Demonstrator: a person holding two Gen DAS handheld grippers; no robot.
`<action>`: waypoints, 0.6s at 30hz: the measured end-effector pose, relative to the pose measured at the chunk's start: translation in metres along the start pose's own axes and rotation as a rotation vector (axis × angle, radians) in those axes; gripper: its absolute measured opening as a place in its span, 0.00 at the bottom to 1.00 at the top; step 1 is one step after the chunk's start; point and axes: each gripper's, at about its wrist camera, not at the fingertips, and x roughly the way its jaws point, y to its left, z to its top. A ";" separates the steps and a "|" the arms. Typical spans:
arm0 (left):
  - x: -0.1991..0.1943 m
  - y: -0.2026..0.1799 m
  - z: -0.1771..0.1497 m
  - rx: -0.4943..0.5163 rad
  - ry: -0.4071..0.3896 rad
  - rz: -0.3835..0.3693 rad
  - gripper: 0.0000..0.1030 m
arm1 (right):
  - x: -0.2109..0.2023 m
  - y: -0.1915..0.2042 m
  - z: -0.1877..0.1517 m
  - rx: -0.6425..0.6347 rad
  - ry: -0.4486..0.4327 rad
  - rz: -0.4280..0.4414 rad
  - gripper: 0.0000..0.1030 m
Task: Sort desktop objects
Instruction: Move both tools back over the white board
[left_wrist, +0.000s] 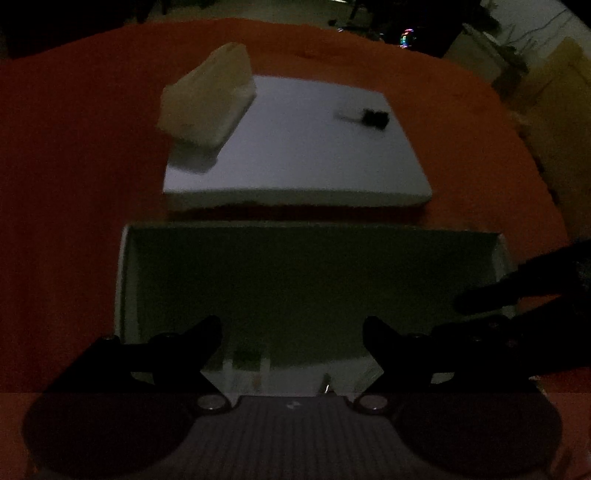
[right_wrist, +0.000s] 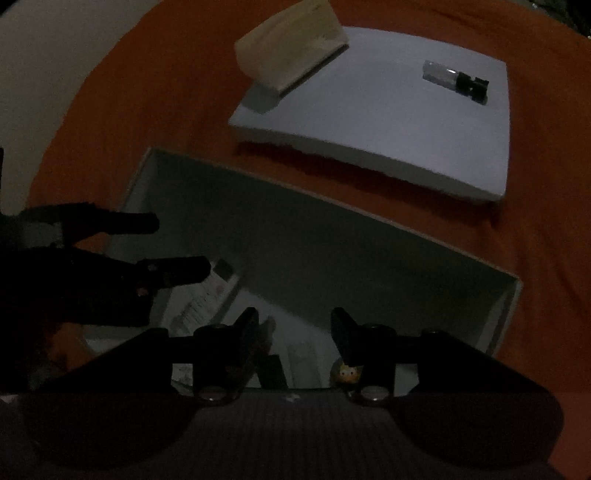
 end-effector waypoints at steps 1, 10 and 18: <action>-0.001 -0.001 0.003 -0.002 -0.008 -0.001 0.80 | 0.000 0.000 0.003 -0.003 -0.005 0.004 0.47; -0.003 -0.007 0.031 -0.002 -0.050 -0.007 0.80 | -0.052 -0.020 0.017 -0.001 -0.066 -0.013 0.52; 0.002 -0.011 0.058 -0.006 -0.075 -0.002 0.80 | -0.069 -0.064 0.046 0.117 -0.129 -0.063 0.52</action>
